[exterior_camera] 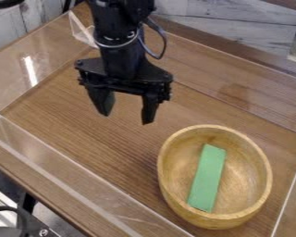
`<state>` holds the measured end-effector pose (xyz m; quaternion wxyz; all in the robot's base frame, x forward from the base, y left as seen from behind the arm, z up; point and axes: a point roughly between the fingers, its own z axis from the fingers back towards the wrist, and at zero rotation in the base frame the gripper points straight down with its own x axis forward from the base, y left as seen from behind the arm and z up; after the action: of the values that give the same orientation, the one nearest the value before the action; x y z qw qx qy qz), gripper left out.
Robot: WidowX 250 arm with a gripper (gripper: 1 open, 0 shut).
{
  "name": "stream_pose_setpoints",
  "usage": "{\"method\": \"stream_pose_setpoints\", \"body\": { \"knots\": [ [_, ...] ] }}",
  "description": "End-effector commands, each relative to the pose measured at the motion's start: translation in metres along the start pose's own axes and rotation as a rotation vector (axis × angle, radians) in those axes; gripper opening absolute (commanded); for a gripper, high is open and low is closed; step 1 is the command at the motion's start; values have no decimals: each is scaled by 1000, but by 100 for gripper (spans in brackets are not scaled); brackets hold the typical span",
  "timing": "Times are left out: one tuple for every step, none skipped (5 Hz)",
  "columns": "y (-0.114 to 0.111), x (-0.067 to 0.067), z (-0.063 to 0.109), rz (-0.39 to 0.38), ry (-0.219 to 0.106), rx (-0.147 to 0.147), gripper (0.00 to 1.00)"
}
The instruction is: Put the green block in the brown bowl
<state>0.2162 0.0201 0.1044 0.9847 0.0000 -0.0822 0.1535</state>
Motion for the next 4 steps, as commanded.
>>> {"method": "stream_pose_setpoints", "body": {
  "knots": [
    [-2,1,18,-2,-43,-2,100],
    [-7,-1,24,-9,-47,0,100],
    [-11,-3,27,-22,-50,-1,100],
    [-15,-4,29,-34,-52,-2,100]
  ]
}}
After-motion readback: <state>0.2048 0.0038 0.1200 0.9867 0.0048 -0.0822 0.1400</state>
